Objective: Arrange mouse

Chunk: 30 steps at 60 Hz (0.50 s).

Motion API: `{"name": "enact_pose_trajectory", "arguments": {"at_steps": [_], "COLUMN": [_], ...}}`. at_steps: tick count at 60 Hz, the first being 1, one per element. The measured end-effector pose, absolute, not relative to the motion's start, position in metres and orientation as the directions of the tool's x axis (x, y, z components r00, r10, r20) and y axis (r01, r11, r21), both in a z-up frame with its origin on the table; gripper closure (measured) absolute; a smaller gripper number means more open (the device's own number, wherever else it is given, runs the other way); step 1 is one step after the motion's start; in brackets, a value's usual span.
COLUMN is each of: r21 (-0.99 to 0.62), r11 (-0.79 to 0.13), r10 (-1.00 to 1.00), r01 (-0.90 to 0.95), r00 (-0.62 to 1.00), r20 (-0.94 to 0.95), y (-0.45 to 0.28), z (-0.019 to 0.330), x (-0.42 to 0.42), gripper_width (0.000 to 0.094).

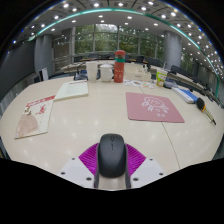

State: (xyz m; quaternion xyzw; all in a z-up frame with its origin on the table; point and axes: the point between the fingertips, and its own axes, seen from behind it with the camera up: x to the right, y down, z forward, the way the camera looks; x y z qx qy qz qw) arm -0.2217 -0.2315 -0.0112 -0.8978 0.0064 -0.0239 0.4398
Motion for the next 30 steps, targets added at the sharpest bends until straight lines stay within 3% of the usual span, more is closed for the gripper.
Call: {"name": "enact_pose_trajectory", "arguments": {"at_steps": [8, 21, 25, 30], "r21": [-0.788, -0.898, -0.914, -0.919], "r11": [-0.616, -0.439, -0.403, -0.392], "r10": [-0.028, -0.048, -0.063, -0.082], "r01": [0.014, -0.026, -0.038, -0.041], "r00": [0.999, 0.999, 0.998, 0.997], "r20": [0.039, -0.005, -0.014, -0.009], "y": [-0.226, -0.164, -0.135, -0.098], "z": [0.006, 0.140, 0.163, 0.165], "x": [-0.215, -0.168, -0.139, -0.103], "gripper_width": [0.0608, 0.0609, 0.0610, 0.0611]}}
